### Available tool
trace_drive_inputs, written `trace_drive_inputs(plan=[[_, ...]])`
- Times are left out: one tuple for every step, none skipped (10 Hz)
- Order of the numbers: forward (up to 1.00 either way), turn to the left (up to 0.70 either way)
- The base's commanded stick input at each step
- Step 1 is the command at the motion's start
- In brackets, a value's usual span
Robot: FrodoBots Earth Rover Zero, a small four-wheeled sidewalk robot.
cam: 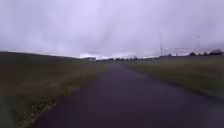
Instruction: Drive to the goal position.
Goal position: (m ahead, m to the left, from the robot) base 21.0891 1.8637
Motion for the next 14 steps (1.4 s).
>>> trace_drive_inputs(plan=[[1.00,-0.02],[1.00,-0.02],[1.00,-0.02],[1.00,-0.02],[1.00,-0.02],[1.00,-0.02],[1.00,-0.07],[1.00,-0.12],[1.00,-0.16],[1.00,-0.20],[1.00,-0.16],[1.00,-0.06],[1.00,0.00],[1.00,0.00]])
